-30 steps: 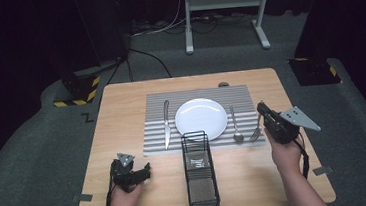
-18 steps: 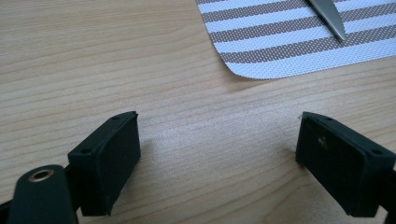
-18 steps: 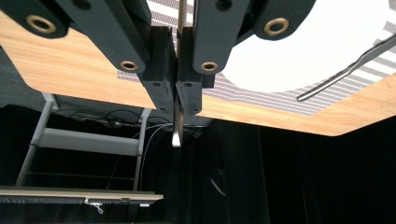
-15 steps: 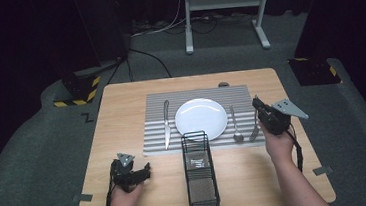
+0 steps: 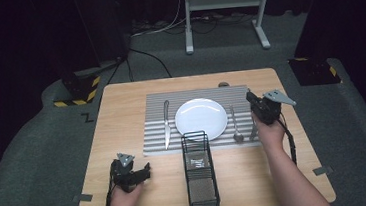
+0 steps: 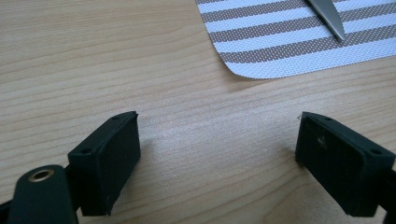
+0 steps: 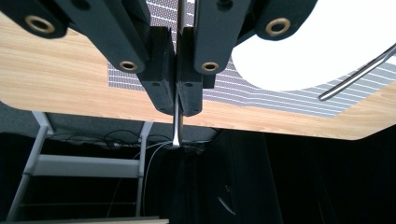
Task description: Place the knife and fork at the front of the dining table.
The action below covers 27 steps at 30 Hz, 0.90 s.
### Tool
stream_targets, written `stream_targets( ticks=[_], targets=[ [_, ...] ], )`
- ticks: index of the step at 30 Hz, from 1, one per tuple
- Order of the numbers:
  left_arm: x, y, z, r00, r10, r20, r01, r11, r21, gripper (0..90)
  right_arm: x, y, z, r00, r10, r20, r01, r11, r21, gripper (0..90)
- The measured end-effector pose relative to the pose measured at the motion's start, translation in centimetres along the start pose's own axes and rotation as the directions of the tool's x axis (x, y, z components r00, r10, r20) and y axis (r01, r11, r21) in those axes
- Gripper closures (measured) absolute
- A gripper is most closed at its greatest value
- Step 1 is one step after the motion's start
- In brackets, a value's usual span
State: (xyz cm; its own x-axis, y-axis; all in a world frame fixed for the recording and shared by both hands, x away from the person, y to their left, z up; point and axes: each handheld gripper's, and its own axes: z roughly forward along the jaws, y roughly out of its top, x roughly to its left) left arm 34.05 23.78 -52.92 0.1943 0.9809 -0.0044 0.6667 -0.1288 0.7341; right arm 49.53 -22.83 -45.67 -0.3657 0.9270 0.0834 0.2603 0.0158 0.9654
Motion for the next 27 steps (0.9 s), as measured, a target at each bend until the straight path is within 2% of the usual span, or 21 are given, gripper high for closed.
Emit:
stream_targets(
  ticks=[12,18,20,27],
  targets=[
    [-0.1,-0.1,-0.1,1.0,-0.001,-0.002,0.002,1.0,0.001,14.3,-0.5,-0.6,2.1,0.9996,-0.007,0.027,0.006,0.999,0.047,84.6],
    [-0.1,-0.1,-0.1,1.0,-0.002,-0.004,0.002,1.0,0.0,14.4,-1.5,-1.2,3.1,0.9988,0.019,0.044,-0.023,0.997,0.072,83.8],
    [-0.1,-0.1,-0.1,1.0,-0.002,-0.004,0.002,1.0,0.0,14.4,-1.9,-1.5,3.5,0.9983,0.035,0.046,-0.039,0.995,0.095,83.6],
    [-0.1,-0.1,-0.1,1.0,-0.002,-0.004,0.002,1.0,0.0,14.4,-1.7,-1.8,4.0,0.9985,0.045,0.03,-0.048,0.992,0.115,83.8]
  ],
)
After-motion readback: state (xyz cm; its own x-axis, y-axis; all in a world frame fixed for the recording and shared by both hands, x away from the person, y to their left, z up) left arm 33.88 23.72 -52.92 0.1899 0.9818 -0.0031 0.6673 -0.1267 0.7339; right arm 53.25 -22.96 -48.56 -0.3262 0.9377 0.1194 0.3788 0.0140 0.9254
